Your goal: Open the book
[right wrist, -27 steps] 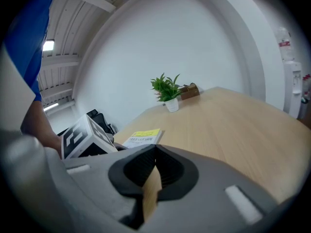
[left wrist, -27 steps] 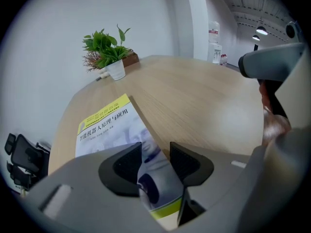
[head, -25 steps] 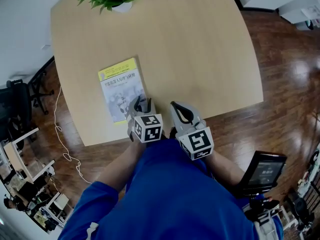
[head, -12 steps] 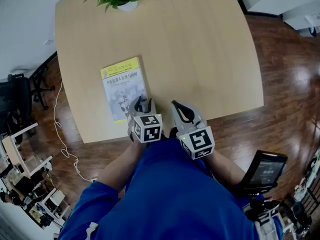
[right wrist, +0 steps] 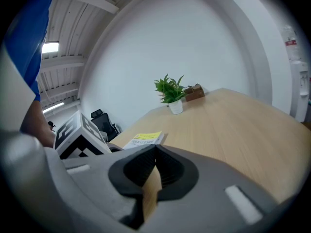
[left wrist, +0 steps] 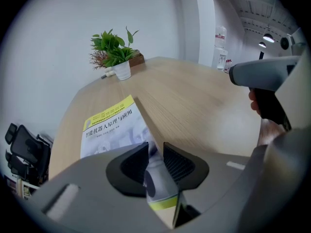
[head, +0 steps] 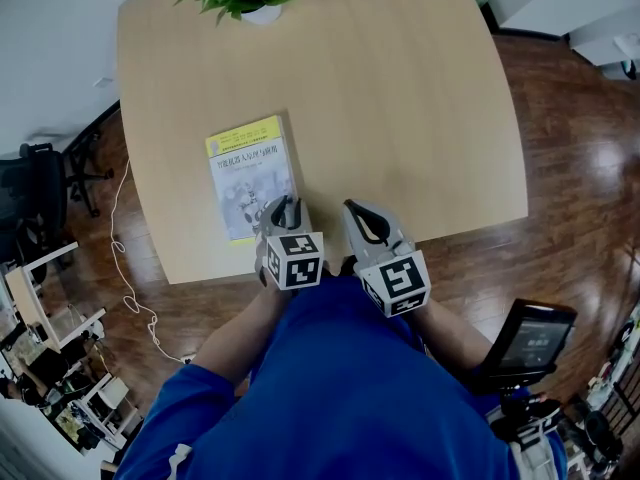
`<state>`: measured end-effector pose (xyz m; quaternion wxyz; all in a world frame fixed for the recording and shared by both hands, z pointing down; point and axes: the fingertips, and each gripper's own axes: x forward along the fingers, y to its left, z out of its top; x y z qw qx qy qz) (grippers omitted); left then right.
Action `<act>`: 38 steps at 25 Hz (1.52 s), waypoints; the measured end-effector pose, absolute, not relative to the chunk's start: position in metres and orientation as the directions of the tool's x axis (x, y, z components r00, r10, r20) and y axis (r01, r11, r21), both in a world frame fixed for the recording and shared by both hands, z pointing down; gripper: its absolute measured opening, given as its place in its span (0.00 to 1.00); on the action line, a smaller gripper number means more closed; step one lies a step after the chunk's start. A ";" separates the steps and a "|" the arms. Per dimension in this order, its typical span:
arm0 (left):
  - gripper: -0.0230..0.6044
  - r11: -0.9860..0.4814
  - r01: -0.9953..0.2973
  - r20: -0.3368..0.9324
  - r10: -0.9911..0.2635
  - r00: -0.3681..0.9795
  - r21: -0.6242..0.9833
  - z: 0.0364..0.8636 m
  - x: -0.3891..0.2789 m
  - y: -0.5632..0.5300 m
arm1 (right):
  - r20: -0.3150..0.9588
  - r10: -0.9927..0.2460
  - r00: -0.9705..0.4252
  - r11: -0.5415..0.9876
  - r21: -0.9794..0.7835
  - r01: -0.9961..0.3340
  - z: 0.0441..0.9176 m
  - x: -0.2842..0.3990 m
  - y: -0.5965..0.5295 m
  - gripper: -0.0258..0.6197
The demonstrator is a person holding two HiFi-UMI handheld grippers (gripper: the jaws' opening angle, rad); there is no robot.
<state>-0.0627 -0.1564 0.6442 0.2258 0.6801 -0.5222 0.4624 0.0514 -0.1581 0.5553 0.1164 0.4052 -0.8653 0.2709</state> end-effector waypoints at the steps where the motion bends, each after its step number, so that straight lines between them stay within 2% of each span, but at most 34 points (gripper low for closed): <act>1: 0.19 -0.354 -0.919 0.865 -0.502 0.028 -0.176 0.644 -0.062 -0.157 | 0.420 -0.638 -0.645 0.526 -0.374 -0.764 0.555 0.052 -0.159 0.04; 6: 0.11 -0.354 -0.919 0.860 -0.509 0.032 -0.175 0.640 -0.063 -0.160 | 0.414 -0.643 -0.644 0.529 -0.367 -0.765 0.554 0.054 -0.163 0.04; 12: 0.06 -0.343 -0.925 0.853 -0.521 0.041 -0.165 0.634 -0.068 -0.160 | 0.409 -0.644 -0.646 0.533 -0.366 -0.763 0.549 0.053 -0.164 0.04; 26: 0.05 -0.263 -0.965 0.790 -0.596 0.144 -0.023 0.610 -0.091 -0.161 | 0.389 -0.642 -0.661 0.567 -0.339 -0.751 0.541 0.034 -0.169 0.04; 38: 0.05 -0.182 -0.983 0.731 -0.670 0.129 0.007 0.572 -0.135 -0.151 | 0.362 -0.641 -0.677 0.612 -0.293 -0.735 0.512 0.002 -0.159 0.04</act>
